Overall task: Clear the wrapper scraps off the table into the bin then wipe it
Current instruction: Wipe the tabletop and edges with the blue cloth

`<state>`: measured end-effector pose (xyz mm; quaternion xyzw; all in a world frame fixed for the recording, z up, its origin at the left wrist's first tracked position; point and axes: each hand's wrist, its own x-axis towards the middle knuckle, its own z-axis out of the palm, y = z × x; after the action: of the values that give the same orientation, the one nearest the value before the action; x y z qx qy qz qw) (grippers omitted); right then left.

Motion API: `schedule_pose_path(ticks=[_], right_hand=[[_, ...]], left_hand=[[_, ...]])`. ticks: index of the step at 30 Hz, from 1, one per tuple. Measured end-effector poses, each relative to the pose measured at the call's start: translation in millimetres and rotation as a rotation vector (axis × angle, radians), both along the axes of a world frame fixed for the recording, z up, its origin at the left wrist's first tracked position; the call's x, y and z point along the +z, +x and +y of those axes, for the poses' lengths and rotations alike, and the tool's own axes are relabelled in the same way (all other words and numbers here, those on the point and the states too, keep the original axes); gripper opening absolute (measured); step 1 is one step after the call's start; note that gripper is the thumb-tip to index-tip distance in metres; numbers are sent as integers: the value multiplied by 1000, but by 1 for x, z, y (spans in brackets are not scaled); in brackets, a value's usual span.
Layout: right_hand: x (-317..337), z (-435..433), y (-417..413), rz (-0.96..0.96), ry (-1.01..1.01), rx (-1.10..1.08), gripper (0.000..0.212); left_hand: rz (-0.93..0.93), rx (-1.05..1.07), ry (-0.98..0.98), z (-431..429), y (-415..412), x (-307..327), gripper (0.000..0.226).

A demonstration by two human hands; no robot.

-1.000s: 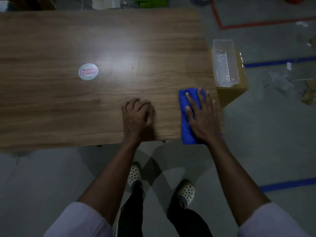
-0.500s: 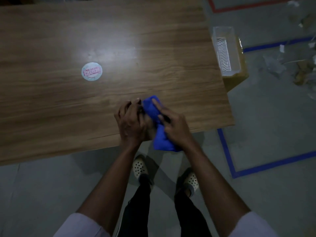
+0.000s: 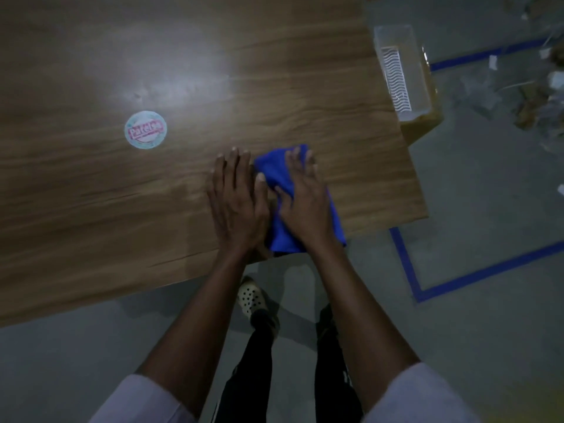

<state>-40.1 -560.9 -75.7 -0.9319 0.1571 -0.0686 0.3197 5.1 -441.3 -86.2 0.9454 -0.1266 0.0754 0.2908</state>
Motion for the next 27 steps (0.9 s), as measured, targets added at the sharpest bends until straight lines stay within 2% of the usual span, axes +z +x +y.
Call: schedule_pose_path(ticks=[3,6,8,9,11,12,14,16,19,21,23,25,27], right_hand=[[23,6,-2,-23,196,144,75],[39,-25,-14,-104,228,-58,75],[36,-53,-20,-138,141,-282,63],[28,-62,-22,-96,77,-365,60],[13,-61,-22,75,-68,-431,70],[6,-50,-21,107,-143,-411,76],[-4,-23,-13,64,-230,-313,73],[-5,-1,-3,32,-205,-175,67],[18,6,-4,25,79,107,79],[36,-12,-17,60,207,194,84],[43,-43,-30,7,176,5,78],[34,-74,-37,-1,48,-246,66],[14,-84,-35,162,-147,-339,72]], left_hand=[[8,-65,-24,-1,1,6,53],[9,-57,-47,-3,3,5,56],[10,-37,-45,-5,3,2,55],[13,-36,-42,-5,3,0,55],[16,-44,-35,-5,4,-1,55],[16,-48,-30,-5,4,-3,55],[10,-47,-29,-4,5,-5,57],[-5,-41,-37,-4,6,-5,58],[6,-39,-67,-3,4,-4,57],[11,-50,-95,-2,2,0,60],[9,-63,-126,-1,1,3,59],[29,-57,-146,-2,2,5,54],[26,-47,-145,-3,2,5,52]])
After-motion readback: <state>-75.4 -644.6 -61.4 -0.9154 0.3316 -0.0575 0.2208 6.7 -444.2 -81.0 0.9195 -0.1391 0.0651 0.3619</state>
